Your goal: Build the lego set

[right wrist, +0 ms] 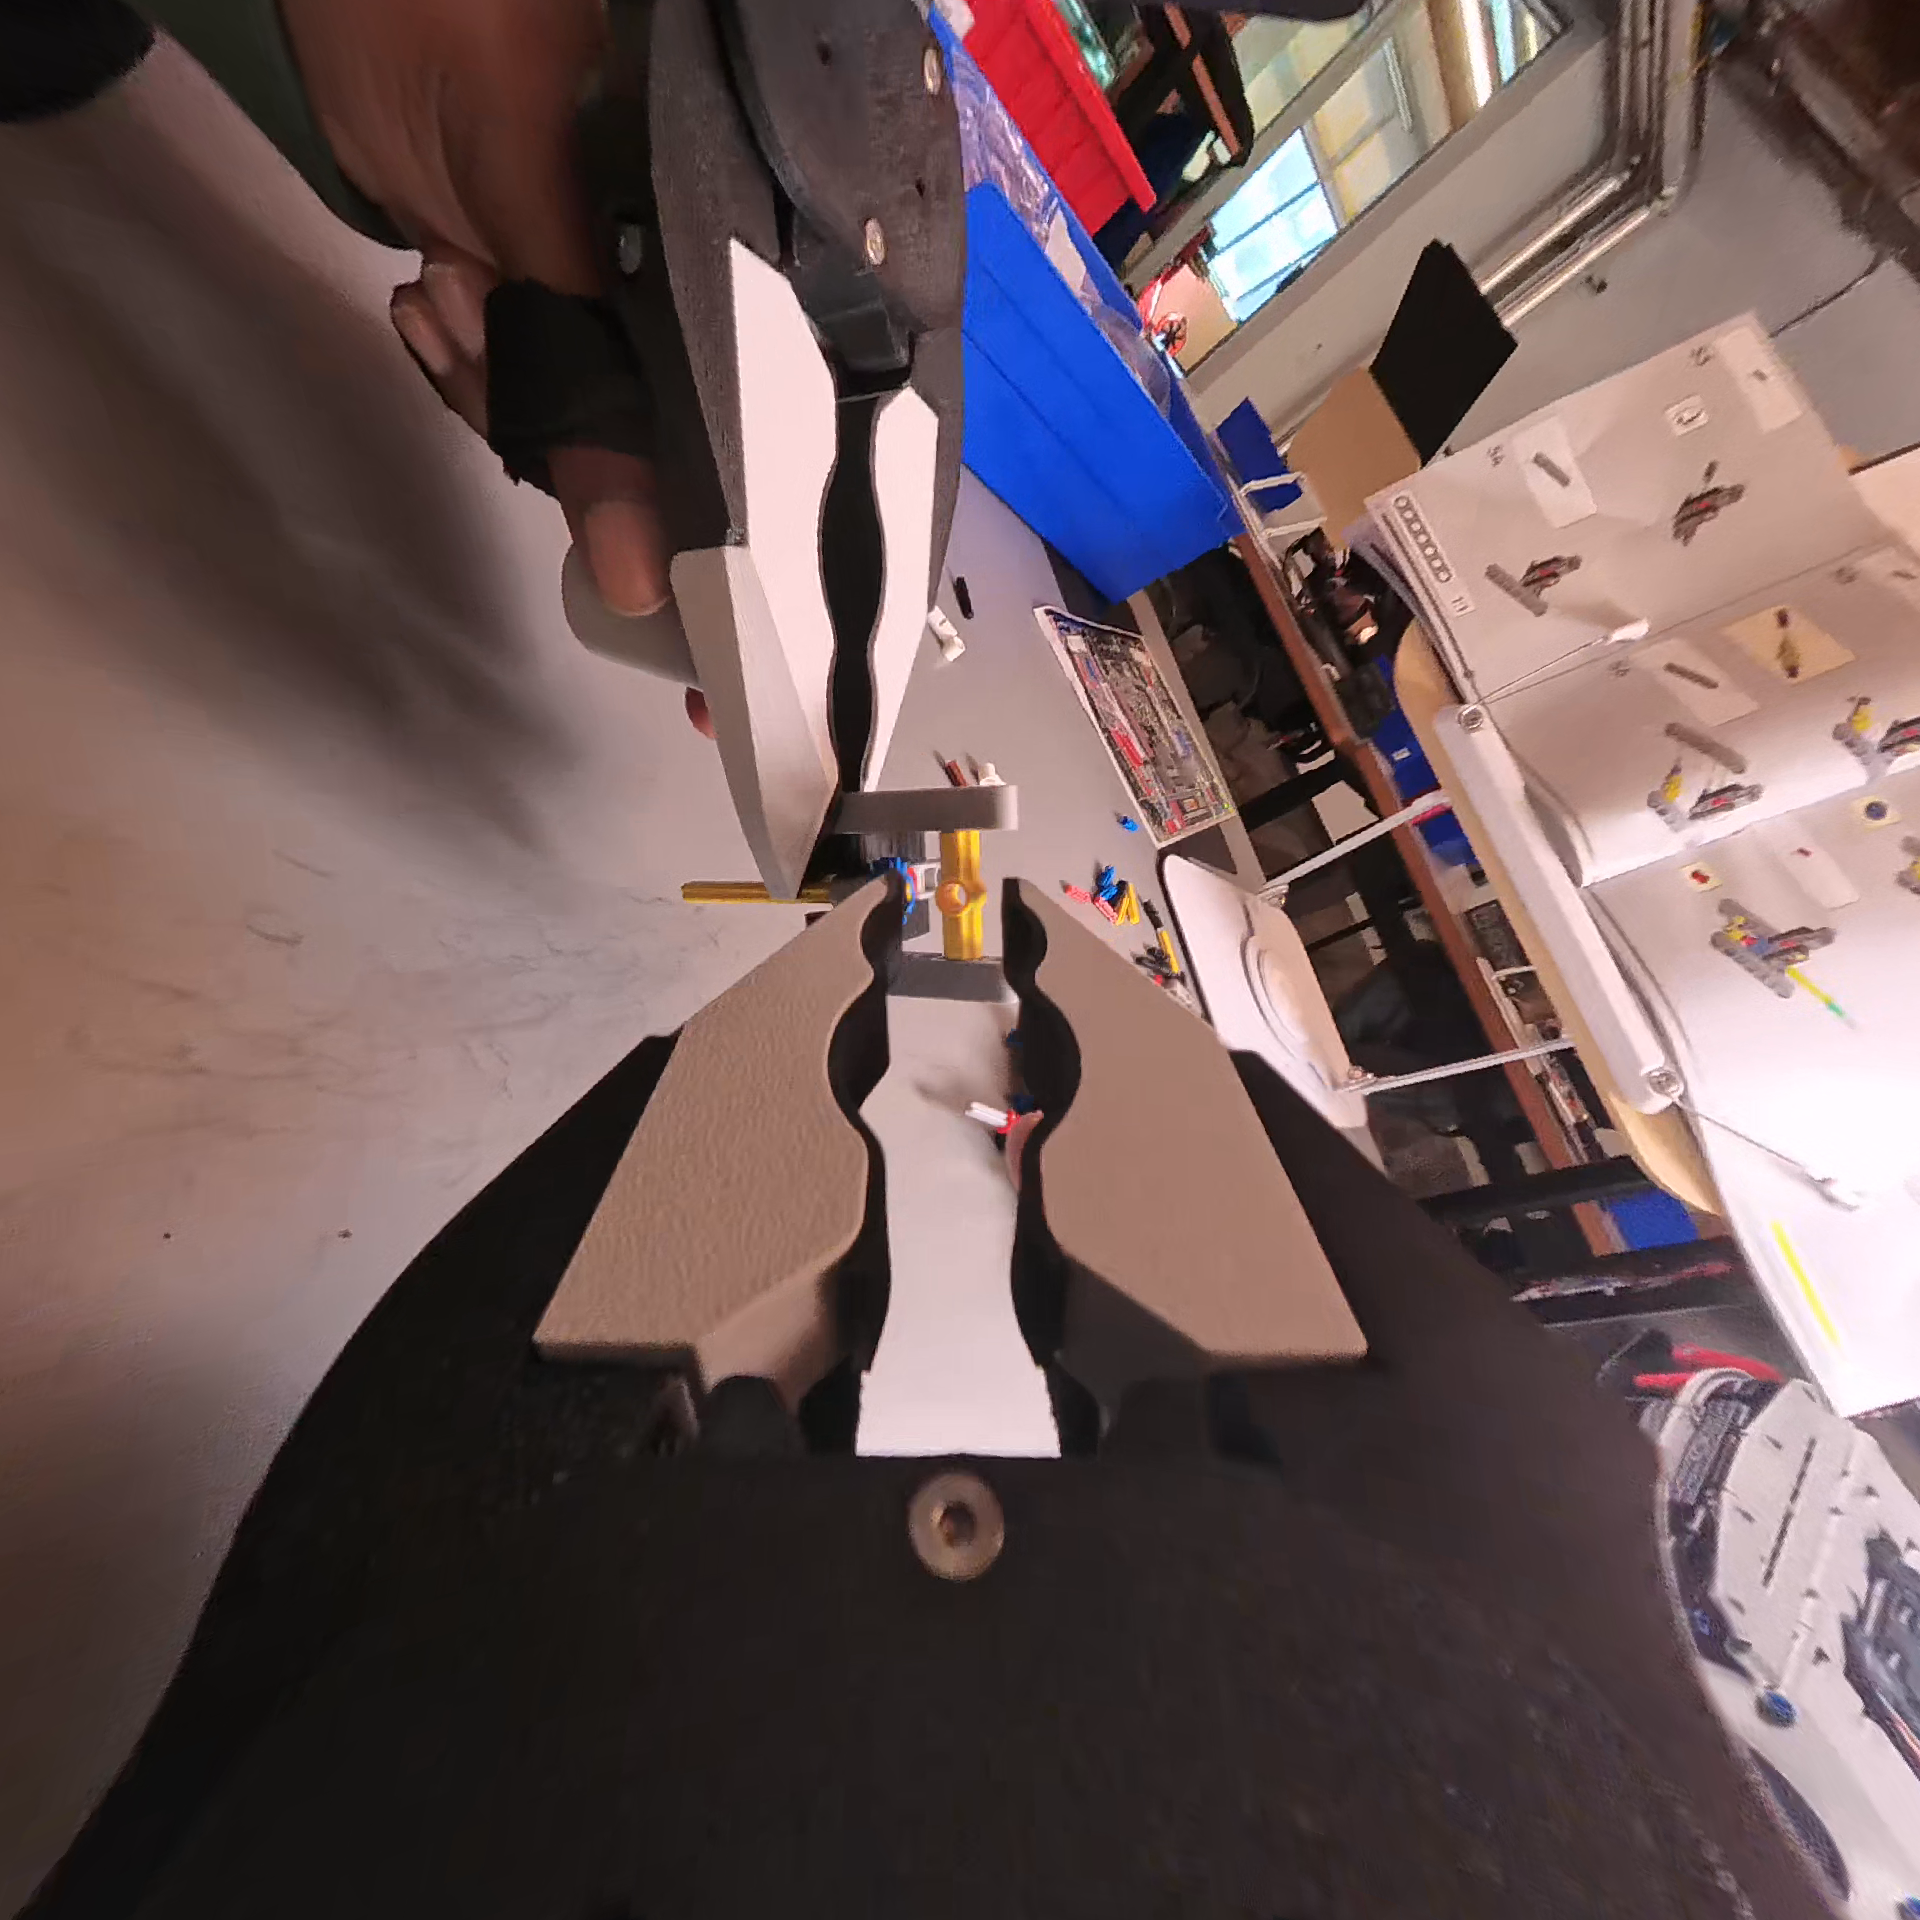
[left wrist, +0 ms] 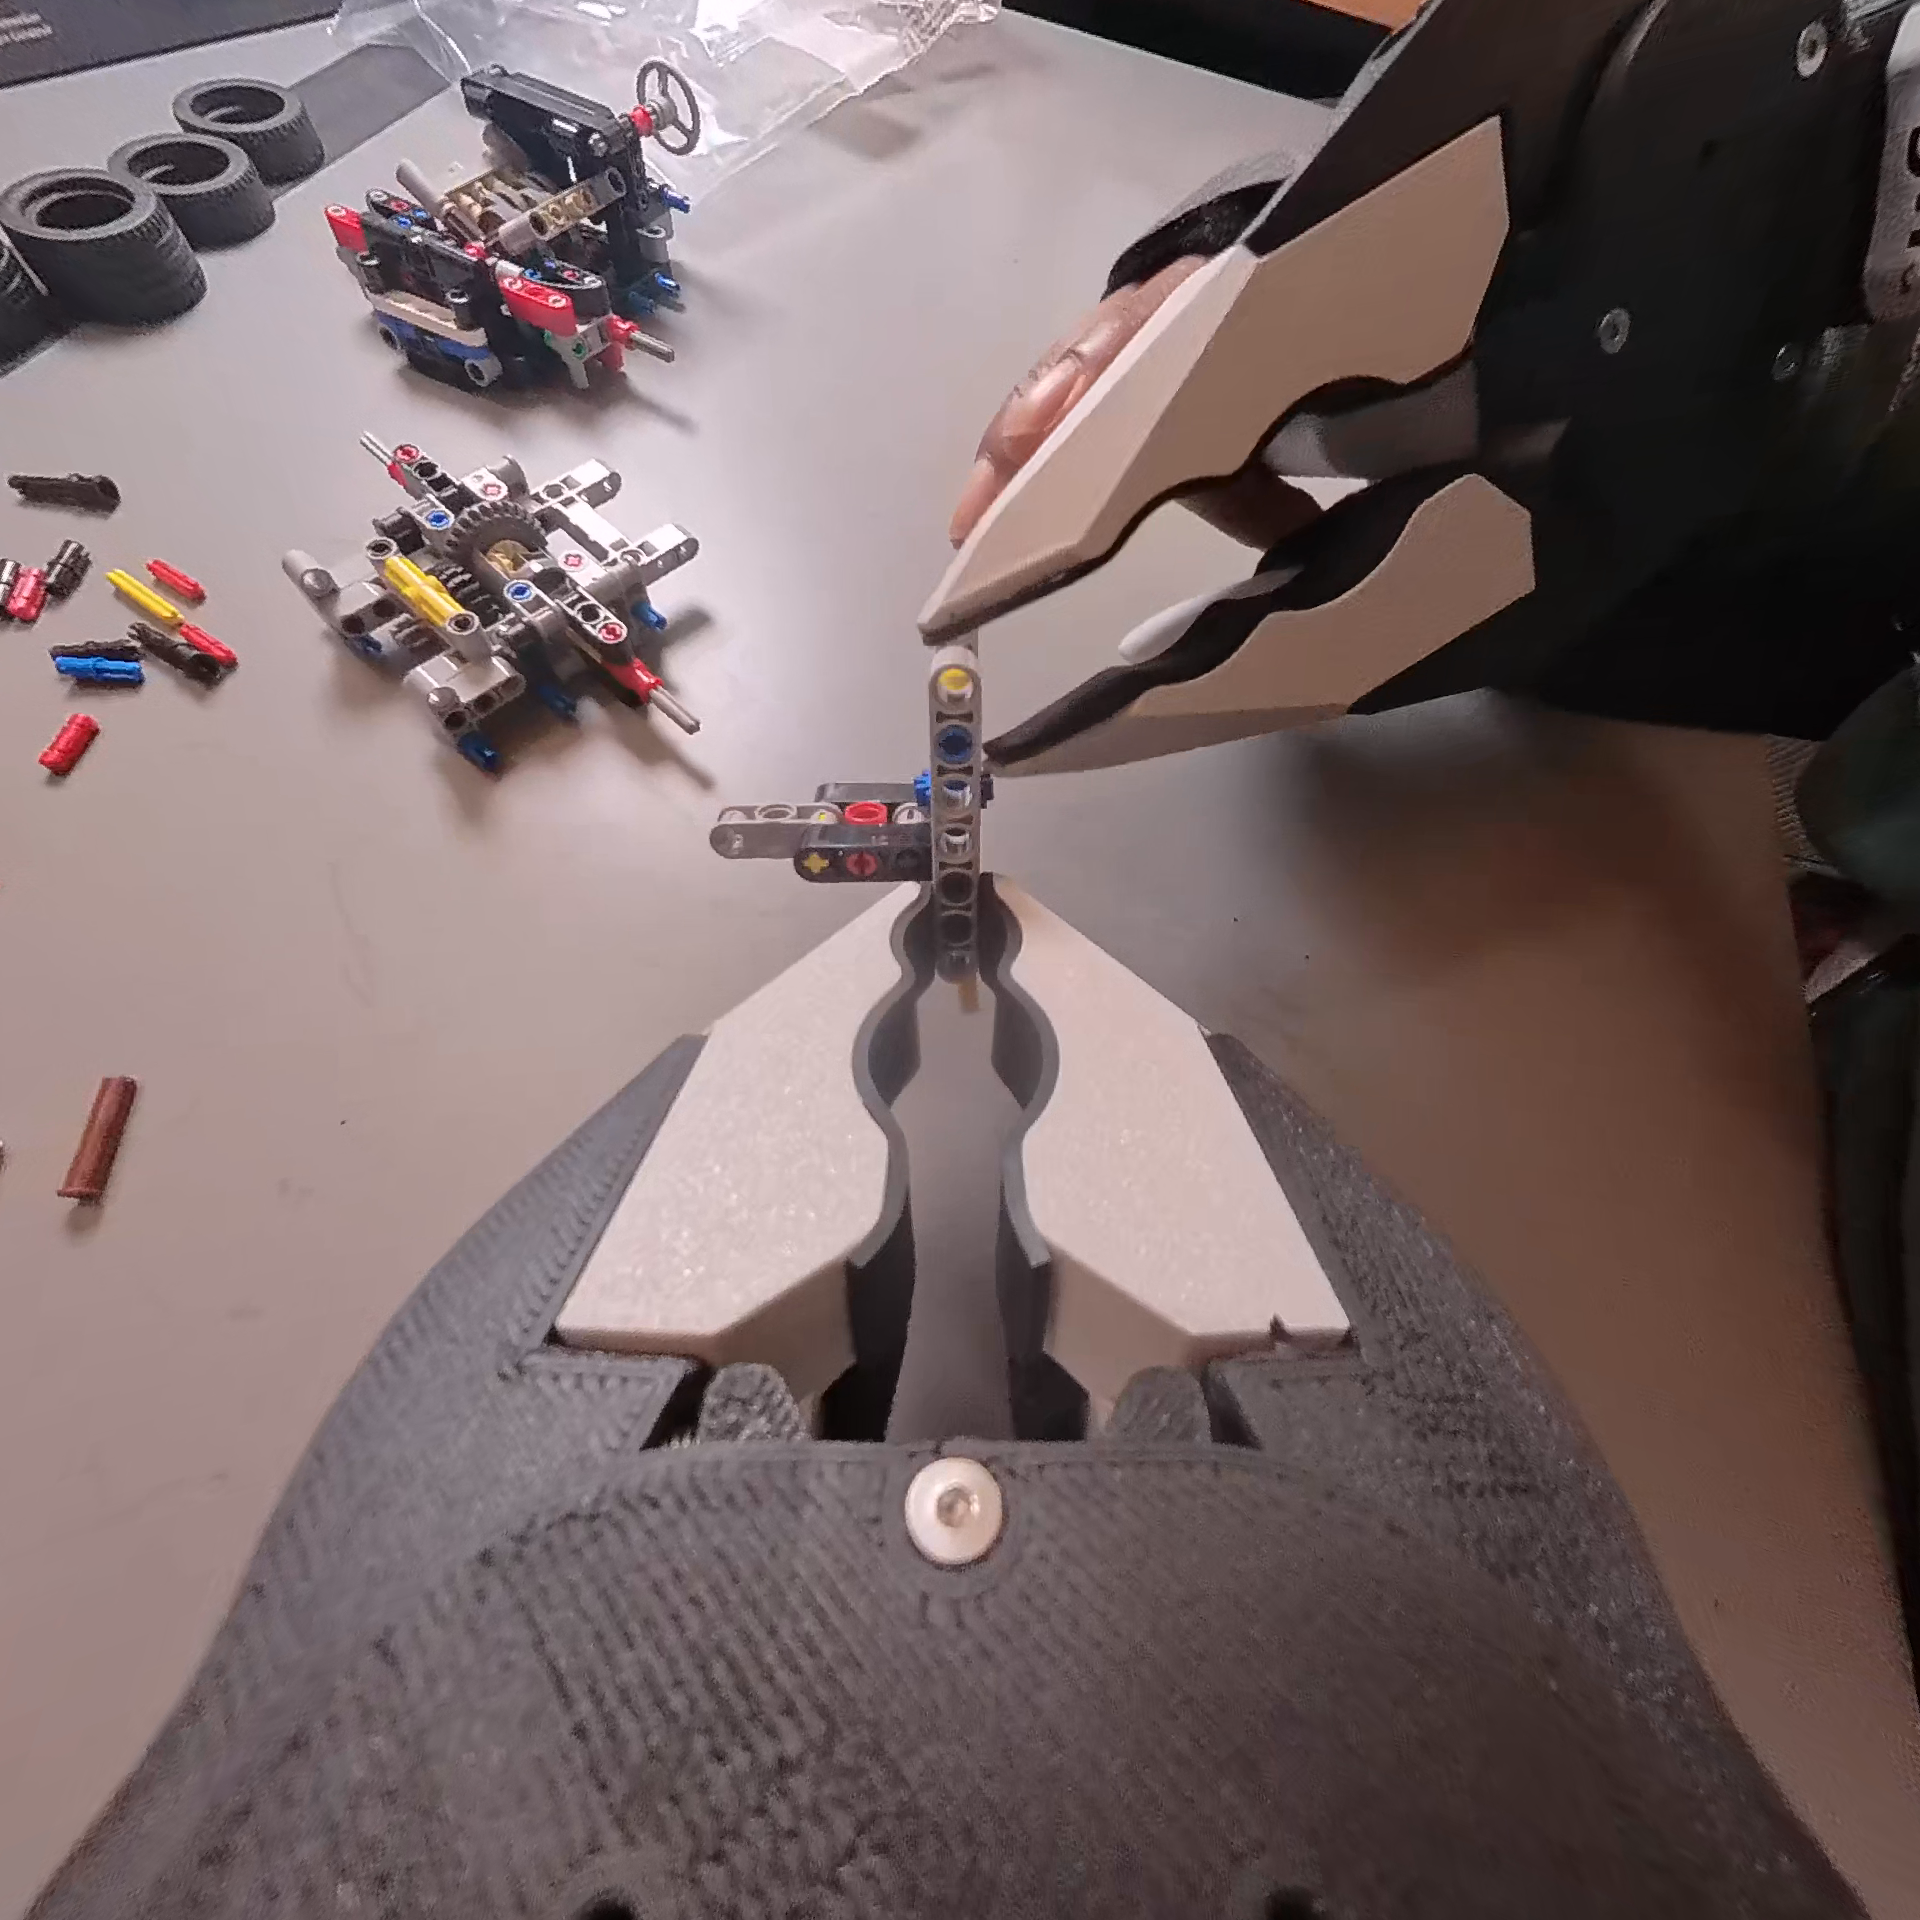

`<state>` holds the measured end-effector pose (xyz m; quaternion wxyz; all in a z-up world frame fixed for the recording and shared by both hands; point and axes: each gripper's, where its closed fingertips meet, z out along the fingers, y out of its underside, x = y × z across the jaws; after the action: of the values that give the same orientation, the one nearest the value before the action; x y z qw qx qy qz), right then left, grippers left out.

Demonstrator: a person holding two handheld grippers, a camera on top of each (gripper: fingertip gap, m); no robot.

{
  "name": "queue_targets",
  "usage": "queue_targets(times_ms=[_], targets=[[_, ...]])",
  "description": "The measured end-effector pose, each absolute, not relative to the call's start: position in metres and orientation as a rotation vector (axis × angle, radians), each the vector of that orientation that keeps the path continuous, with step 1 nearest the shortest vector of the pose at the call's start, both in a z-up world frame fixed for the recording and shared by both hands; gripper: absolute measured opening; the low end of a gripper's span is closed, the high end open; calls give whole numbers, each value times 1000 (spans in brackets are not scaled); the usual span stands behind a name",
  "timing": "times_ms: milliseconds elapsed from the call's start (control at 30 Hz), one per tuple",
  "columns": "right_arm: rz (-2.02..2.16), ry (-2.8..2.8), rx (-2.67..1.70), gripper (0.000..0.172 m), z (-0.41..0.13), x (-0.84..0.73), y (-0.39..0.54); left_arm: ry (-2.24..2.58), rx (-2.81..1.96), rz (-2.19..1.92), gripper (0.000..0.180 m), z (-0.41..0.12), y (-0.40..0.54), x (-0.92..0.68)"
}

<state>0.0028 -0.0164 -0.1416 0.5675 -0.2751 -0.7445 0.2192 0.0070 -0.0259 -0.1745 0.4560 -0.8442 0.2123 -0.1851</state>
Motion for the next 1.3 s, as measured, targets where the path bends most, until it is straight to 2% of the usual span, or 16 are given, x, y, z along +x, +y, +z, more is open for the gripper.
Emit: queue_targets(times_ms=[433, 1100, 1300], targets=[[387, -1717, -582, 6, -139, 1, -16, 533, -2082, -479, 6, -173, -28, 9], [908, -2018, -790, 6, -152, 22, -39, 1054, -1807, -51, 5, -181, -35, 12], [913, -2105, -769, 6, -157, 33, -45, 1193, -1677, 148, 6, -181, -36, 18]])
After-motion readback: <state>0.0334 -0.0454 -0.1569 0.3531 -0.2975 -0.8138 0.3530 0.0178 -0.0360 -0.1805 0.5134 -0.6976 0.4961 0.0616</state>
